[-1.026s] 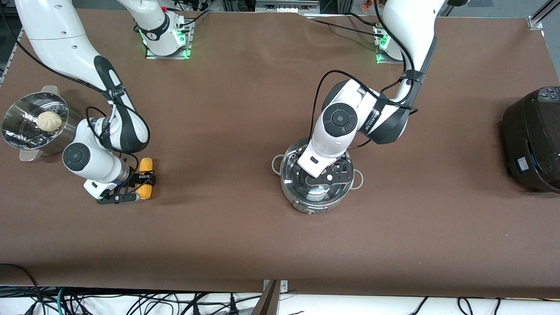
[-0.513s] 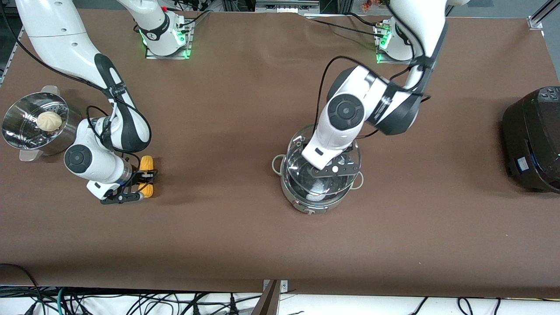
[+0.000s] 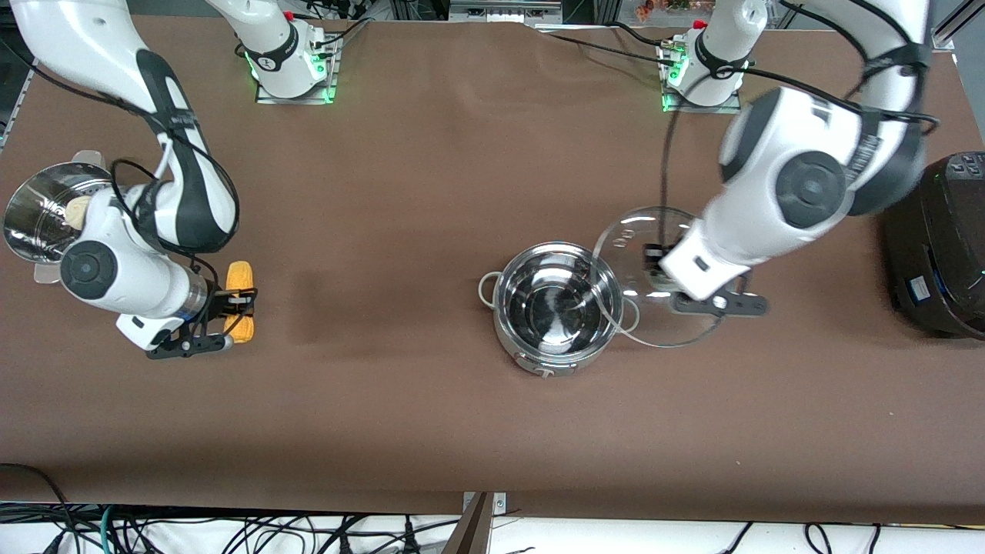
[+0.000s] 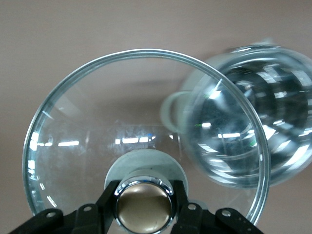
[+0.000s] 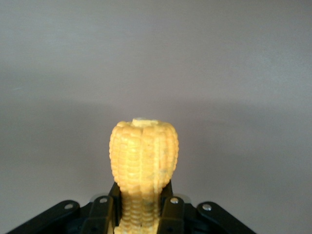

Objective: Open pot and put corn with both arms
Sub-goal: 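Lift the glass lid off the pot with the left gripper and set it aside, then carry the corn over the open pot with the right gripper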

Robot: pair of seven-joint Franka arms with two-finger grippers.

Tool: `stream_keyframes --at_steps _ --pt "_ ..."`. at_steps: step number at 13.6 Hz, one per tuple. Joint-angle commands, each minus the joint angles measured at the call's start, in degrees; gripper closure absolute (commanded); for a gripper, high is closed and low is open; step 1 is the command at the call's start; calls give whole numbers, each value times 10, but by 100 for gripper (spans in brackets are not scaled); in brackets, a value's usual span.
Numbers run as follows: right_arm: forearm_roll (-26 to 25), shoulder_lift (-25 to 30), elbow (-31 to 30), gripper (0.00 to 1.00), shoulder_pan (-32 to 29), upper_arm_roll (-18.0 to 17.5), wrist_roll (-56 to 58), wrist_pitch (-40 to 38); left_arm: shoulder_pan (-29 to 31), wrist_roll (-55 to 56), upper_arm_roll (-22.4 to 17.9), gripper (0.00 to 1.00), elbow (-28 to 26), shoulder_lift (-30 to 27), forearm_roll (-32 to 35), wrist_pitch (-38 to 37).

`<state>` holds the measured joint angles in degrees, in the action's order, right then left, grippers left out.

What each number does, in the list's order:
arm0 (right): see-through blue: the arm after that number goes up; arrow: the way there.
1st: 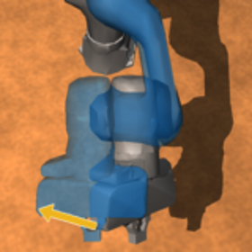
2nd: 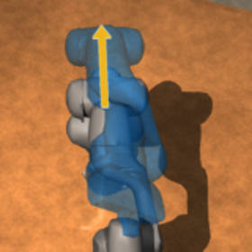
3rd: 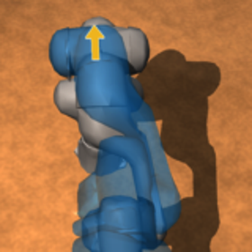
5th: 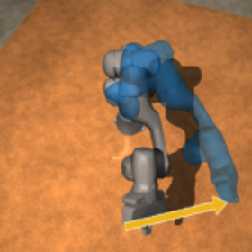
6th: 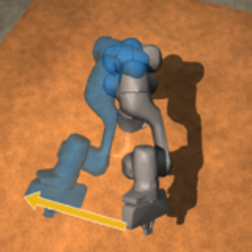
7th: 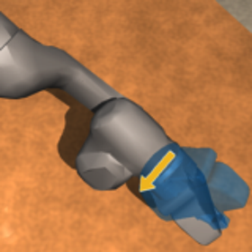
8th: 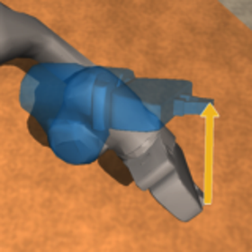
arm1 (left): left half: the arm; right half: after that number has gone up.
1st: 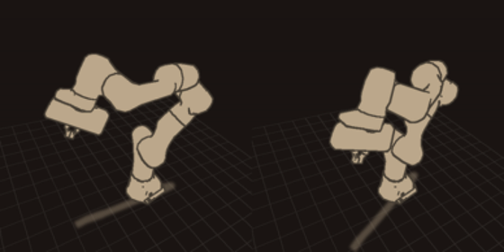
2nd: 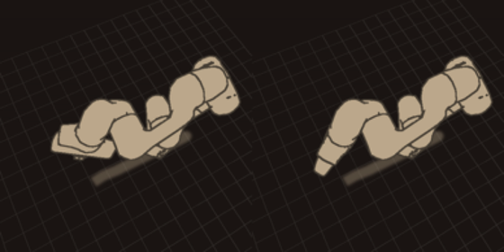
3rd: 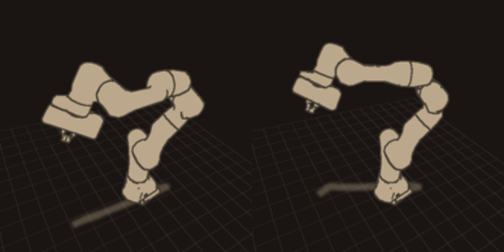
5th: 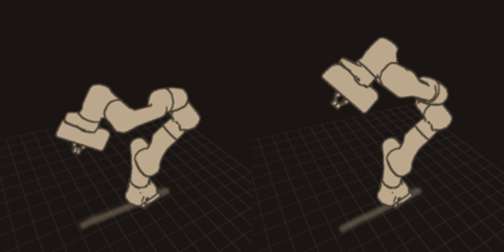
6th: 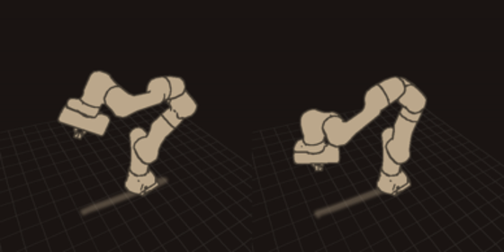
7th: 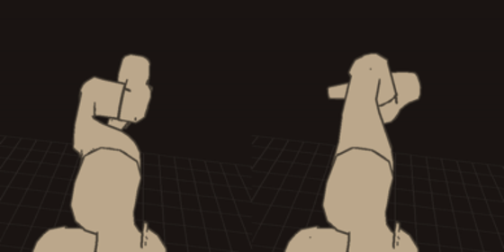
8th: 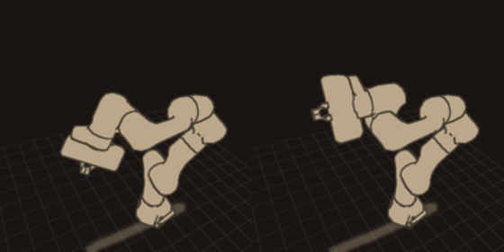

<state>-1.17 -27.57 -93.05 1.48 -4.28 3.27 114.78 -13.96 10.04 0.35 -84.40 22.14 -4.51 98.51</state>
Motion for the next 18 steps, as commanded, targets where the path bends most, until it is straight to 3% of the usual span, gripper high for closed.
stream_keyframes --at_steps 1,4,7,12,16,18 --pt "41 20 79 93 -3 -30 -37 -123 63 -123 -4 100 -109 -65 -6 49" --pt "45 20 142 94 15 -77 -122 -180 121 -221 -17 100 -171 -72 5 105" --pt "43 19 171 93 54 -119 -220 -183 131 -278 -49 100 -225 -66 9 177" --pt "39 -5 234 94 154 -122 -307 -165 140 -291 -57 100 -284 -36 10 250" --pt "34 -89 326 98 241 -118 -412 -106 140 -291 -63 100 -312 -6 12 305" --pt "12 -117 333 98 263 -115 -413 -61 140 -291 -64 100 -314 4 13 322"
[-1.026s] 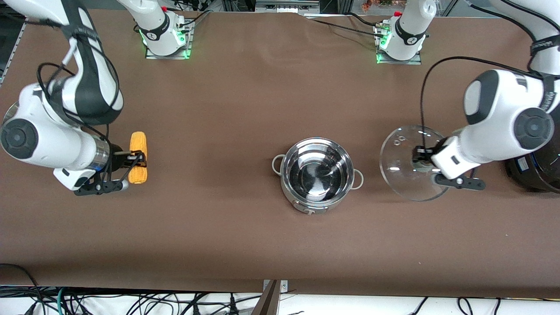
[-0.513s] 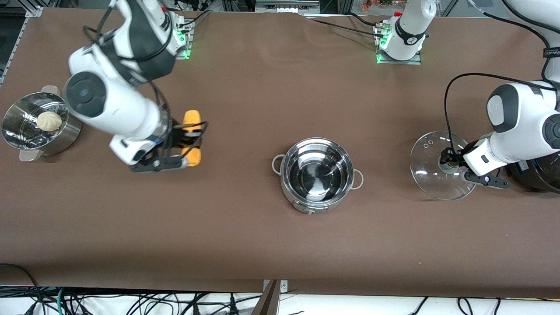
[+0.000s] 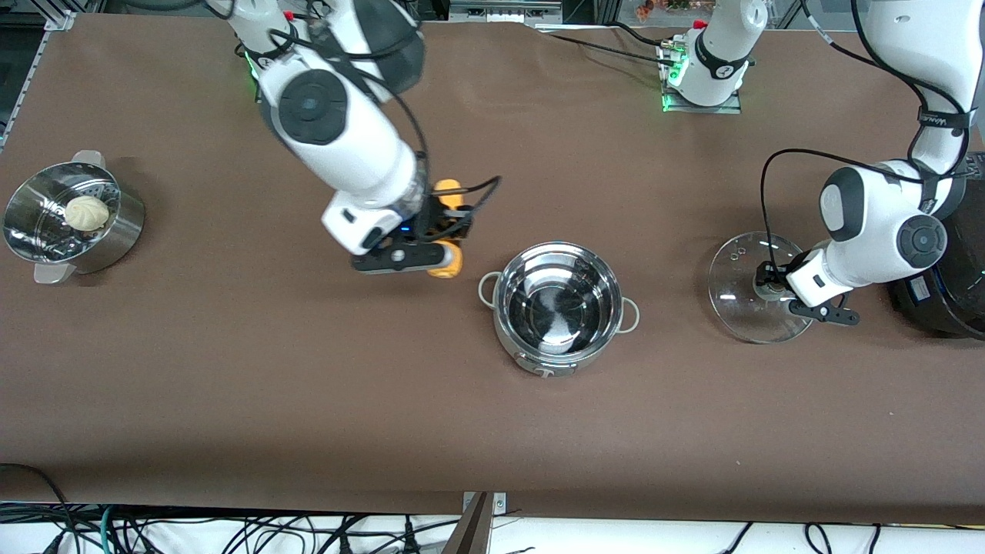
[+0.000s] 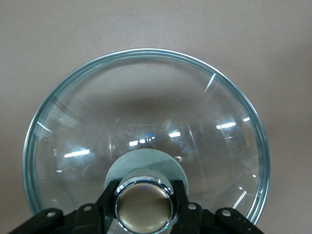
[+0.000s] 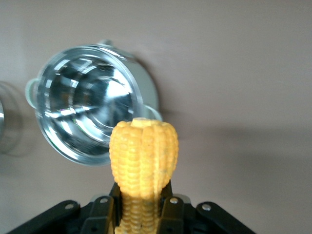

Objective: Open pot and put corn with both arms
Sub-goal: 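Carry the corn over the open pot with the right gripper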

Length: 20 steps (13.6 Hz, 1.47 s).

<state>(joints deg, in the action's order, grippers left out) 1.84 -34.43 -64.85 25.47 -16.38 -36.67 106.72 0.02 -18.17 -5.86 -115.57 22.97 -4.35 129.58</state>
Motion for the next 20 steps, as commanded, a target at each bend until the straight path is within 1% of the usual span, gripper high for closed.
stream_keyframes --at_steps 1,3,6,9,11,12,13,15,17,18,19,20 --pt "-27 -61 51 98 35 6 -15 37 0 -9 -2 100 -4 -1 11 11" --pt "-33 -83 51 99 54 13 -17 79 0 -8 -3 100 -9 2 10 12" --pt "-33 -118 53 100 78 16 -61 158 0 -5 -3 100 -10 8 10 11" --pt "-34 -158 81 100 94 16 -61 190 0 -5 -3 100 -10 10 11 9" --pt "-34 -175 91 100 98 22 -61 208 0 -5 -3 89 -10 9 11 9" --pt "-34 -180 91 99 99 23 -61 218 0 -7 -3 80 -10 9 11 9" --pt "-34 -186 91 99 99 24 -60 220 0 -6 -3 77 -10 8 11 9" --pt "-34 -191 91 98 99 34 -59 226 0 -7 -3 66 -10 8 10 9" --pt "-34 -199 91 95 99 35 -59 235 0 -7 -3 48 -10 8 10 9" --pt "-34 -201 90 88 99 35 -59 241 0 -8 -3 35 -10 6 10 9" --pt "-34 -207 90 70 98 35 -59 251 -1 -8 -3 30 -10 3 10 9" --pt "-34 -209 88 62 97 35 -59 260 -1 -8 -3 15 -10 1 10 9"
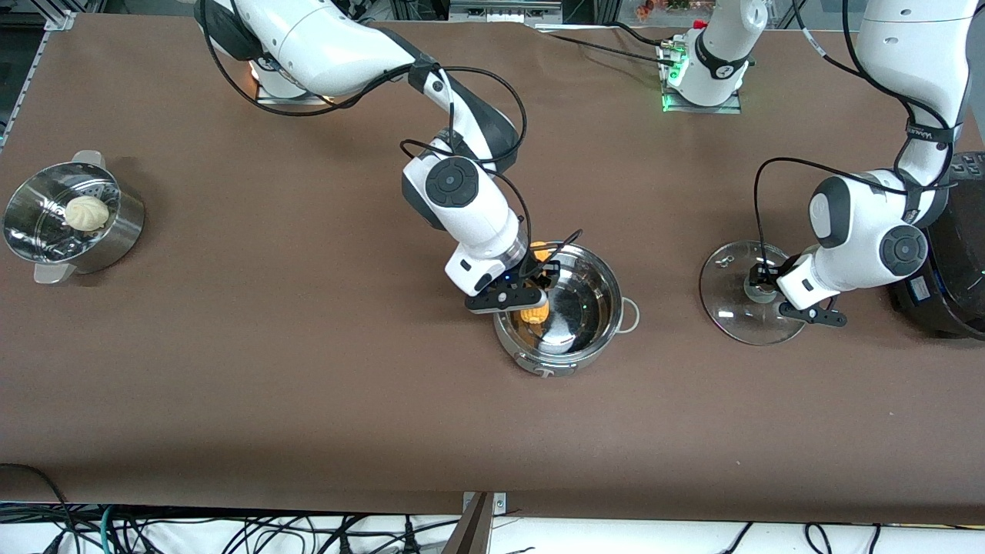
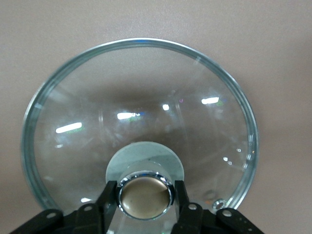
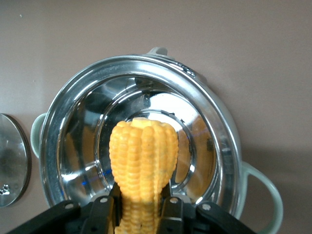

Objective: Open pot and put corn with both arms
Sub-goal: 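Carry the corn over the open pot with the right gripper, then lower the corn into the pot and open the right gripper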

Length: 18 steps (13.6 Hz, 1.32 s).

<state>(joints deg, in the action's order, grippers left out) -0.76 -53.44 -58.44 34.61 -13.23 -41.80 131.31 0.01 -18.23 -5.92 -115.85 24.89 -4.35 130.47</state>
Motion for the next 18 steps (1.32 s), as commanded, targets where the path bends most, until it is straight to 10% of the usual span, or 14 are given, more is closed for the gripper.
stream_keyframes --at_steps 1,7,11,18 --pt "-8 -25 24 58 5 3 -7 21 0 -8 -2 0 -6 -24 10 1" --pt "-8 -43 21 44 6 3 -6 38 0 1 -2 0 -62 -98 11 1" --pt "-10 -36 21 0 7 3 -6 30 0 1 -2 0 -88 -149 11 -6" --pt "-70 -7 23 0 8 2 -2 -48 0 1 -3 0 -87 -178 10 -3"
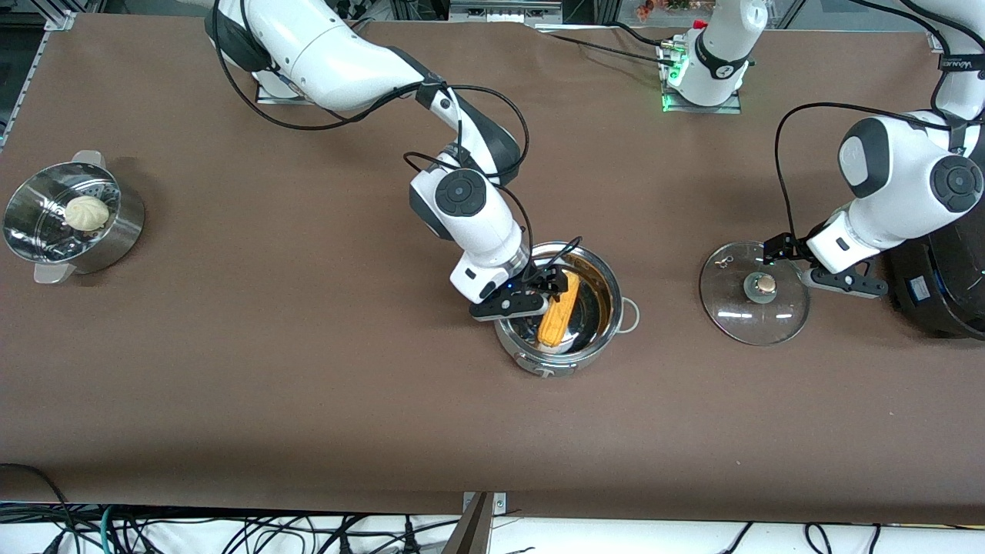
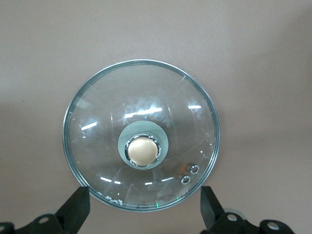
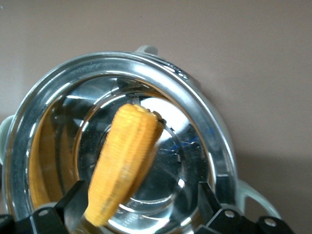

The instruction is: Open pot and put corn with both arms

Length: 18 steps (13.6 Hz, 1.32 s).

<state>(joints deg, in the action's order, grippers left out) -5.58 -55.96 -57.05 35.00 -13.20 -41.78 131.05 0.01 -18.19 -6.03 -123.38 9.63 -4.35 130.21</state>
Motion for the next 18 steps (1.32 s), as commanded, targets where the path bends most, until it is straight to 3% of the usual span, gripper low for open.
stream_keyframes --at_steps 1,4,8,12,16,18 --pt "-36 28 9 0 3 2 1 -71 0 1 -2 0 -12 -25 10 2" --pt "-47 75 9 0 -3 4 51 -164 -1 1 -2 0 -9 -25 9 3" --pt "-41 180 8 0 -61 3 137 -327 -6 0 -10 0 13 -58 11 -7" --pt "-43 243 8 0 -115 7 149 -459 -6 2 -16 0 95 -82 11 -117" --pt "-43 268 7 0 -119 85 151 -533 -10 79 -9 0 211 -99 48 -282" --pt "-37 282 5 0 -138 122 225 -550 -12 117 3 0 262 -106 58 -355"
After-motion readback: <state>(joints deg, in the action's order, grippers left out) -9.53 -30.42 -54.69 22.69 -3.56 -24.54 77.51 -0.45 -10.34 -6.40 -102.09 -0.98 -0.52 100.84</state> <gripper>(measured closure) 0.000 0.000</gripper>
